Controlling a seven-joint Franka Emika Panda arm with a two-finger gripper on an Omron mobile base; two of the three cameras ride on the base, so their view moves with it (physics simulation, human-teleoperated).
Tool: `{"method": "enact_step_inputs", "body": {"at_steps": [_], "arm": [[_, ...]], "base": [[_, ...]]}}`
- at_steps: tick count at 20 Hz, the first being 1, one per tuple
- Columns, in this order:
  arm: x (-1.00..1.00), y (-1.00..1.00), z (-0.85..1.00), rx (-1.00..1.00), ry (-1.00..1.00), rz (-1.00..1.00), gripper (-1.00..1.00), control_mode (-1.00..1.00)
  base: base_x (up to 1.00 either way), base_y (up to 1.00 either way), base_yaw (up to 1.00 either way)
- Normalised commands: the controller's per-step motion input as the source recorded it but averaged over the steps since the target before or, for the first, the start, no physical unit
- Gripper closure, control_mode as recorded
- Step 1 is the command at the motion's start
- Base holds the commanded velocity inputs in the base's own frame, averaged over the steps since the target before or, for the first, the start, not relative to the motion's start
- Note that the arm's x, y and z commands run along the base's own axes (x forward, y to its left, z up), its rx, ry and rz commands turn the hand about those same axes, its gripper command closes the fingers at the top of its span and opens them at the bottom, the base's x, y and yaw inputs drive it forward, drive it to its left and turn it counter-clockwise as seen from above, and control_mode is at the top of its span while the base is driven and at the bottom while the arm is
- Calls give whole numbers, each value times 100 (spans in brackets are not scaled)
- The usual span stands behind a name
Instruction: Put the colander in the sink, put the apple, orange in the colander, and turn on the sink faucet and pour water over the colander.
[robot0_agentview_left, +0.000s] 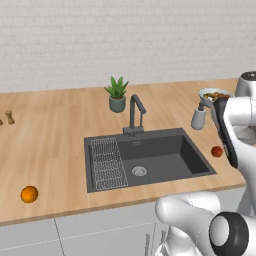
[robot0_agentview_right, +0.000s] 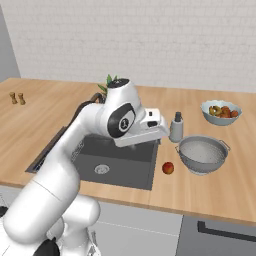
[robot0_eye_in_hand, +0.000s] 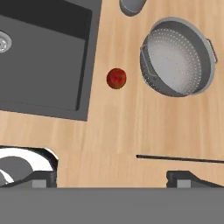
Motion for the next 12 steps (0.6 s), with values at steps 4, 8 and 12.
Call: {"method": "enact_step_inputs", "body": {"at_steps": [4, 8, 12], "arm": [[41, -44, -19, 0, 0, 0, -100, -100], [49, -48, -28, 0, 10, 0, -100, -100], [62, -41, -37, 0, 14, 0, -100, -100]], "base": [[0, 0, 0], [0, 0, 0], [0, 0, 0]]}}
